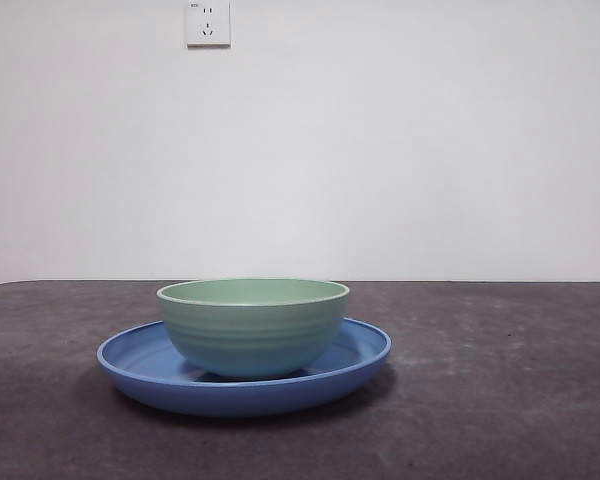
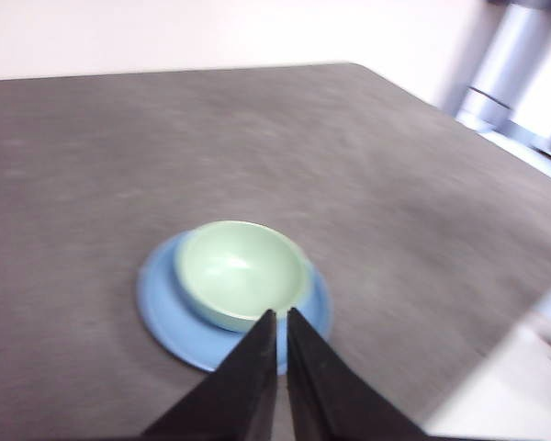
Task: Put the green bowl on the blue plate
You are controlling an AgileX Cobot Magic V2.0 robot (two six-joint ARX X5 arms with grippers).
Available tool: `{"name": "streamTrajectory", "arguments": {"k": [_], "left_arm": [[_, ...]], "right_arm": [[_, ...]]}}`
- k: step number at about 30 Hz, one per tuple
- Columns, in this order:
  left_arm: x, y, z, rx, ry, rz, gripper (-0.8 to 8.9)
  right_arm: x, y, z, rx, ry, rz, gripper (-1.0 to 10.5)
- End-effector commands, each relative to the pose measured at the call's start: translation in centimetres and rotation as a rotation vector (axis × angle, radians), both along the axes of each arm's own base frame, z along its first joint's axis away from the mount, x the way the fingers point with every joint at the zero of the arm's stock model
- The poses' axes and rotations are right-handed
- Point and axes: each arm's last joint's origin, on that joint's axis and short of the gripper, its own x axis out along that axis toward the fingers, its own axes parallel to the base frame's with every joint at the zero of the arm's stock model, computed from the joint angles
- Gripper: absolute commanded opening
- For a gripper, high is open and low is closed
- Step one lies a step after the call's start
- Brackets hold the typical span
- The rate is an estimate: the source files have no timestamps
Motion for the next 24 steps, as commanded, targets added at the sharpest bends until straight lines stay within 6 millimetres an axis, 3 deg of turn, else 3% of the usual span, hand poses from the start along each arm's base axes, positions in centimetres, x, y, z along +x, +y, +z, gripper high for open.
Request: {"name": "streamTrajectory", "arguments": {"k": [1, 9, 18, 24], "left_arm": [[0.1, 0.2, 0.4, -0.005, -0.027, 0.104, 0.19], [2.5, 0.0, -1.3, 0.051, -0.093, 0.352, 0.19], [7.1, 0.0, -7.4, 0.146, -0.183, 0.452, 0.19], [8.9, 0.2, -10.9, 0.12, -0.279, 0.501, 0.19]], "right_arm": [[0.0, 0.1, 0.3, 0.01, -0.008, 0.003, 0.3], [0.0, 0.1, 0.3, 0.01, -0.008, 0.003, 0.3], [0.0, 0.1, 0.3, 0.01, -0.008, 0.003, 0.3], [0.0, 0.1, 0.3, 0.01, -0.008, 0.003, 0.3]]}}
